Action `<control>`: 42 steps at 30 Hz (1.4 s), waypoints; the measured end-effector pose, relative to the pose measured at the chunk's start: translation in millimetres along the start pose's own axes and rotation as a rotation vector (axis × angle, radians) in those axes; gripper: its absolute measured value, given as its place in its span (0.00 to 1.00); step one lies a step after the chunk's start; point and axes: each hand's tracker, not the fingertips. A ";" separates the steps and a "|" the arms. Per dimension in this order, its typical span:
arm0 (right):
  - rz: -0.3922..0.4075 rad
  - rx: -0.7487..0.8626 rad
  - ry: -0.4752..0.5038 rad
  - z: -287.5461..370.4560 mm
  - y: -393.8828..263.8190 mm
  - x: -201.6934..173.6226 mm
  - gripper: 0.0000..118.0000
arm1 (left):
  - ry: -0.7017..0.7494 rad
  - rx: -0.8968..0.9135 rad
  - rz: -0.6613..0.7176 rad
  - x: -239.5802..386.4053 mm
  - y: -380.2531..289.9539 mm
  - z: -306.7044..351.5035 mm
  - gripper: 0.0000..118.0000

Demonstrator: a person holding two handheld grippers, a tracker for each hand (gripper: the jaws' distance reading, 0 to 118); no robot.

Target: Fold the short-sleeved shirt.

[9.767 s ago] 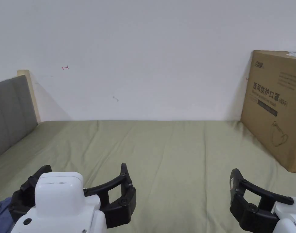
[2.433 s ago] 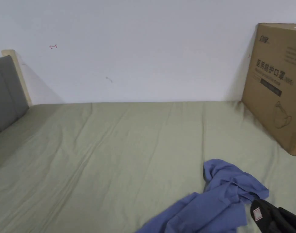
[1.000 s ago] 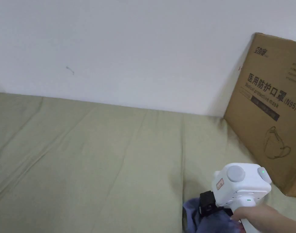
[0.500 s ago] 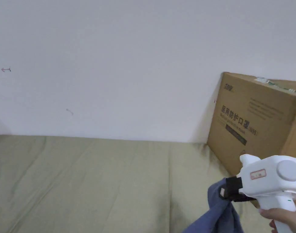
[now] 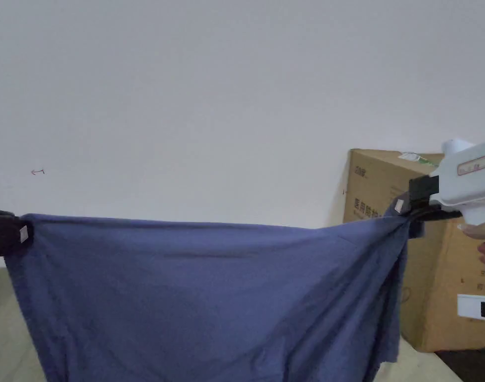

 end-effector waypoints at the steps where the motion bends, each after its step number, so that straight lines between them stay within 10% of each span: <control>1: 0.010 0.018 -0.007 -0.2 8.4 -8.2 0.00 | 0.006 0.012 -0.003 -0.6 13.1 -3.2 0.04; 29: 0.159 0.394 -0.287 -163.3 232.7 -75.2 0.00 | 0.193 0.233 -0.035 8.4 188.6 -242.0 0.04; 36: 0.162 0.271 -0.310 -244.5 157.3 -50.1 0.00 | 0.203 0.092 -0.032 4.4 111.2 -308.8 0.04; 42: 0.013 -0.074 -0.266 -317.1 -49.9 11.0 0.00 | 0.125 -0.260 0.083 -7.1 -84.3 -335.9 0.04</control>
